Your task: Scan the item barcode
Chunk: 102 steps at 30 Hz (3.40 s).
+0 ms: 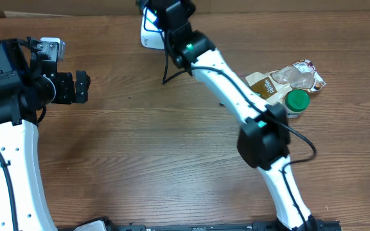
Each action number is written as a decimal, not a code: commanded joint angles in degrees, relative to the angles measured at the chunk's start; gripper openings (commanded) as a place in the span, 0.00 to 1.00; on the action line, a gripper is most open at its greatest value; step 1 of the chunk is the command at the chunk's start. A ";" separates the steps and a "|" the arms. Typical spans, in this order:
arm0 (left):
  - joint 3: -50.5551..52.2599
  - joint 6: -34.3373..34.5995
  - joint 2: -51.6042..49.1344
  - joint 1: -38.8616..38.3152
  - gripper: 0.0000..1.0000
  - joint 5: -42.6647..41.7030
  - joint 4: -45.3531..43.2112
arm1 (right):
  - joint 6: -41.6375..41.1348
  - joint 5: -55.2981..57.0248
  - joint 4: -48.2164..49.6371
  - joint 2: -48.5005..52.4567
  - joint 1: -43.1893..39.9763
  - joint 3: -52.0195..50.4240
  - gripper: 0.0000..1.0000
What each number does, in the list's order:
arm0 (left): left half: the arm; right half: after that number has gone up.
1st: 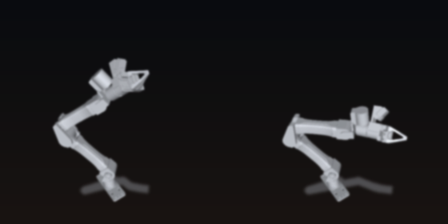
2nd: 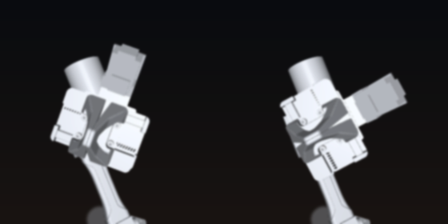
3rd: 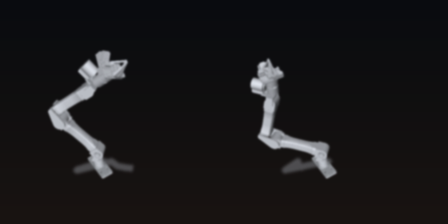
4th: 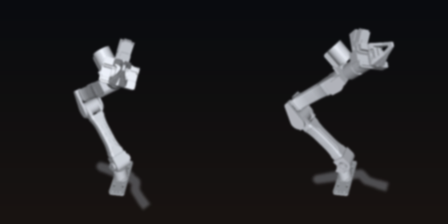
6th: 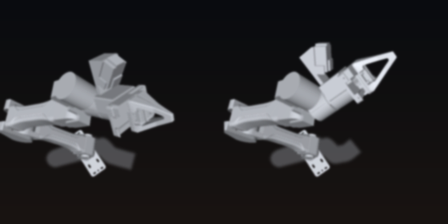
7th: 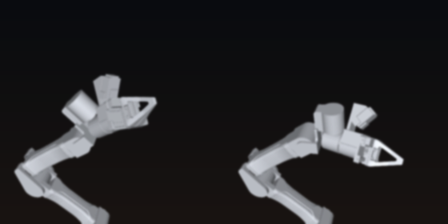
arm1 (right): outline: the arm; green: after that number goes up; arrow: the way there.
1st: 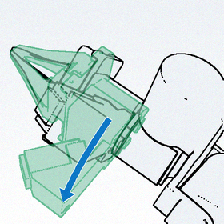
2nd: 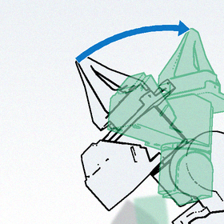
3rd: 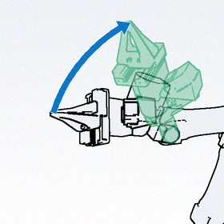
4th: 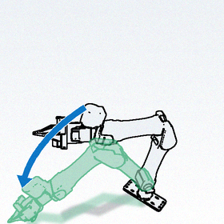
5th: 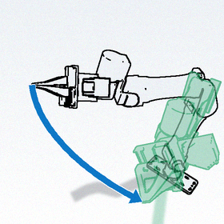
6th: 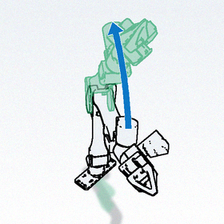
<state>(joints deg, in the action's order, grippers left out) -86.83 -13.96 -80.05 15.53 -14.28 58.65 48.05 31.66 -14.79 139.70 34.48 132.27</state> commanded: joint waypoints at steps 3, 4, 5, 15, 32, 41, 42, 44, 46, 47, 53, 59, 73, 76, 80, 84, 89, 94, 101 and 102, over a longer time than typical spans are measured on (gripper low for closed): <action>-0.31 -1.29 -0.09 0.42 1.00 0.11 -0.20 | 19.30 2.10 7.10 5.97 -0.31 0.35 0.04; -0.31 -1.29 -0.09 0.42 1.00 0.11 -0.20 | 20.39 1.88 7.58 7.34 -0.31 0.35 0.04; -0.31 -1.29 -0.09 0.42 1.00 0.11 -0.20 | 21.35 1.68 7.72 8.46 -0.31 0.35 0.04; -0.31 -1.29 -0.09 0.42 1.00 0.11 -0.17 | 21.24 1.99 8.74 10.88 -0.31 0.13 0.04; -0.31 -1.29 -0.11 0.42 1.00 0.11 -0.20 | -7.32 -1.53 3.65 1.07 -0.09 0.13 0.04; -0.31 -1.29 -0.11 0.42 1.00 0.11 -0.20 | -48.57 -13.51 -30.73 -16.96 -1.86 0.13 0.04; -0.31 -1.29 -0.11 0.42 1.00 0.11 -0.20 | -51.84 -15.41 -35.43 -18.75 -2.60 0.15 0.04; -0.31 -1.29 -0.11 0.42 1.00 0.11 -0.20 | -55.80 -19.91 -45.33 -22.03 -4.61 0.13 0.04; -0.31 -1.29 -0.11 0.42 1.00 0.11 -0.17 | -57.11 -23.56 -54.47 -23.89 -7.08 0.13 0.04; -0.31 -1.29 -0.11 0.42 1.00 0.11 -0.20 | -57.35 -24.98 -59.04 -24.35 -8.52 0.13 0.04; -0.31 -1.29 -0.11 0.42 1.00 0.13 -0.20 | -61.79 -26.67 -79.06 -23.41 -18.32 -3.56 0.04; -0.31 -1.29 -0.11 0.42 1.00 0.11 -0.20 | -61.77 -27.58 -76.89 -23.41 -25.42 -17.53 0.04; -0.31 -1.29 -0.11 0.42 1.00 0.11 -0.20 | -60.67 -26.97 -71.19 -23.78 -29.99 -28.89 0.43; -0.31 -1.29 -0.11 0.42 1.00 0.11 -0.20 | -59.45 -26.62 -73.18 -24.94 -30.05 -27.30 0.44; -0.31 -1.29 -0.11 0.42 1.00 0.11 -0.17 | -58.21 -26.69 -75.45 -29.64 -29.68 -24.06 0.43; -0.31 -1.29 -0.11 0.42 1.00 0.11 -0.17 | -58.29 -27.52 -80.08 -37.62 -28.72 -18.29 0.43; -0.31 -1.29 -0.11 0.42 1.00 0.11 -0.20 | -58.29 -37.31 -82.25 -48.72 -28.48 -12.87 1.00; -0.31 -1.29 -0.11 0.42 1.00 0.11 -0.20 | -58.29 -40.57 -82.25 -58.47 -28.48 -12.85 1.00; -0.31 -1.29 -0.11 0.42 1.00 0.11 -0.20 | -58.62 -37.62 -82.23 -68.37 -28.50 -12.85 1.00; -0.31 -1.29 -0.11 0.42 1.00 0.11 -0.20 | -58.73 -37.53 -82.23 -69.77 -28.50 -12.85 1.00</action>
<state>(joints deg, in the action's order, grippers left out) -86.83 -13.96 -80.05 15.53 -14.28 58.65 -10.48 -6.90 -97.14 72.71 5.82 119.46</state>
